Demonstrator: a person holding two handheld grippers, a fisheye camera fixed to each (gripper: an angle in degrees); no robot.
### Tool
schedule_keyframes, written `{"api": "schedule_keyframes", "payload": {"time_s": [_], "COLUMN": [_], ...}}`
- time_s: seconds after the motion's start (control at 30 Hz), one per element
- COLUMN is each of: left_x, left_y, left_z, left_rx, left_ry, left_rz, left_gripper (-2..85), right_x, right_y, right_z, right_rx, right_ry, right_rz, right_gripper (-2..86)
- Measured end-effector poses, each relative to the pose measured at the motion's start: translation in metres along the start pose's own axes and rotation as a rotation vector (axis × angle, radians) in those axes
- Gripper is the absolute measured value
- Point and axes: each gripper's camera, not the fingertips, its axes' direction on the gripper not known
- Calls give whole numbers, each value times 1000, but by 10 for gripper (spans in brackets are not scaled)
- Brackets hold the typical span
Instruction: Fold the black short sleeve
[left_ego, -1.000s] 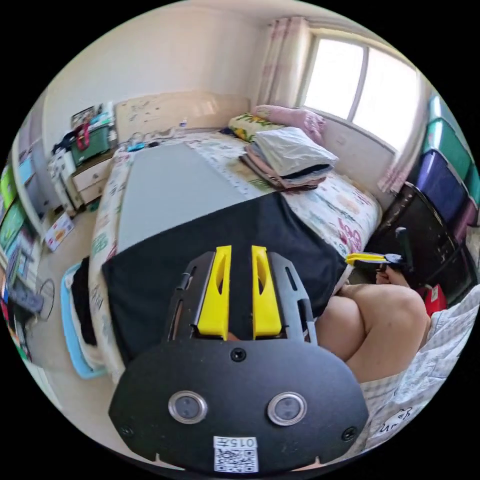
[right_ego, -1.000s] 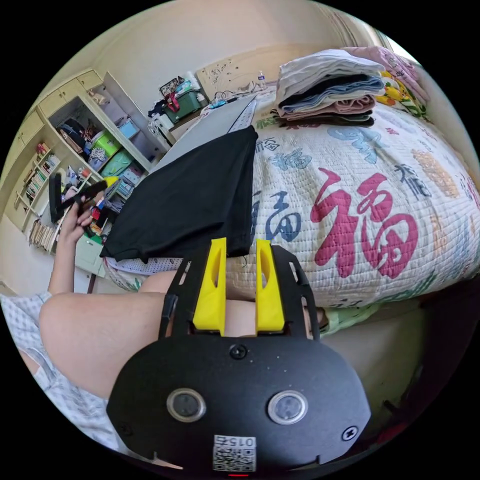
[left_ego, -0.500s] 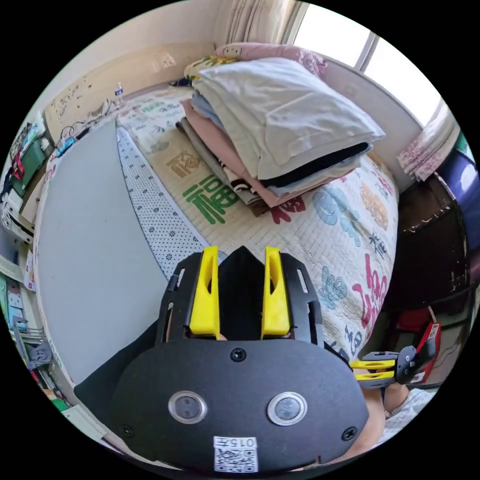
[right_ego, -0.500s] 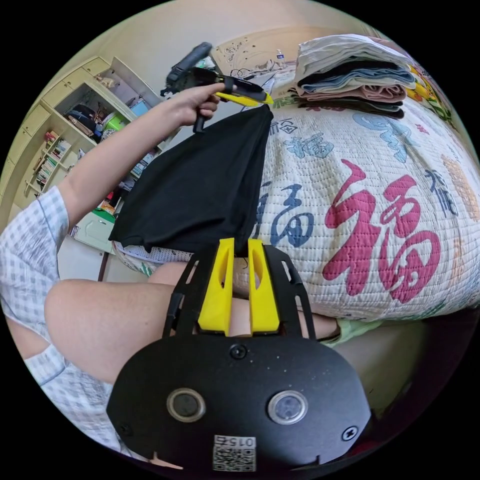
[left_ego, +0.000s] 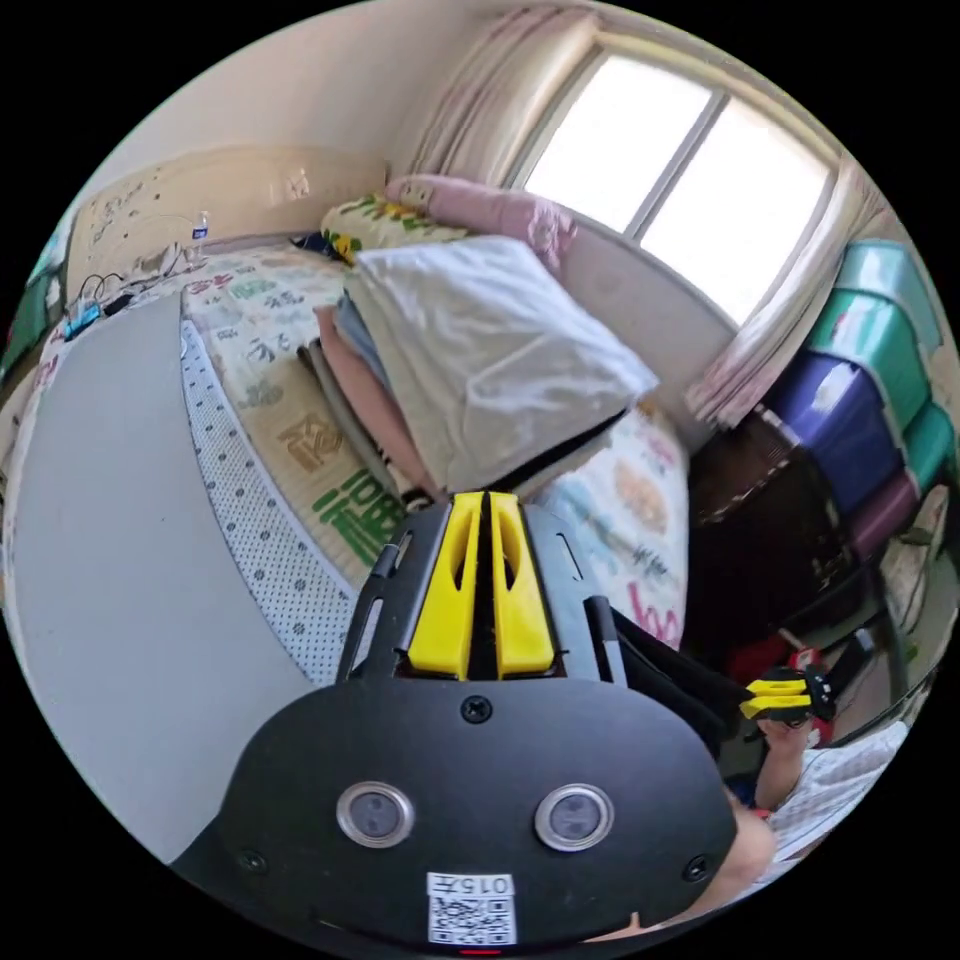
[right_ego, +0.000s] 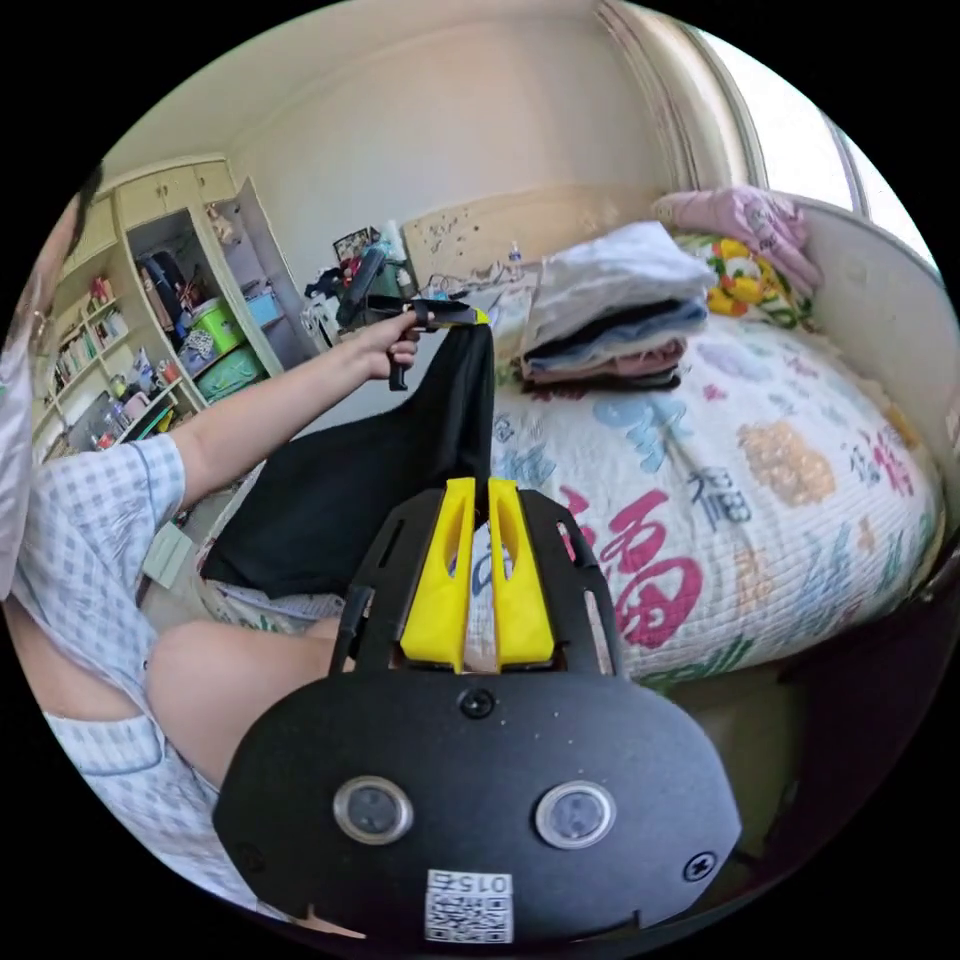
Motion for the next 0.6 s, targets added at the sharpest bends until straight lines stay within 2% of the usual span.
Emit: {"api": "schedule_keyframes", "payload": {"time_s": [0.13, 0.3, 0.37, 0.47, 0.6], "left_x": [-21, -71, -96, -136, -195], "left_y": [6, 56, 96, 158, 226], "left_z": [-68, -162, -215, -269, -285], "left_rx": [98, 162, 194, 203, 104], "left_ry": [85, 97, 61, -64, -195], "left_rz": [-13, -80, -96, -169, -342], "left_gripper": [5, 6, 6, 7, 12], "right_x": [-77, -192, -256, -340, -432], "right_y": [-49, -93, -106, -113, -99], "right_z": [-4, 64, 114, 182, 260], "right_rx": [13, -193, -334, -537, -775], "right_ry": [-234, -606, -786, -927, -893], "right_rz": [-238, -540, -653, -731, -837], "right_gripper": [12, 12, 12, 12, 13]}}
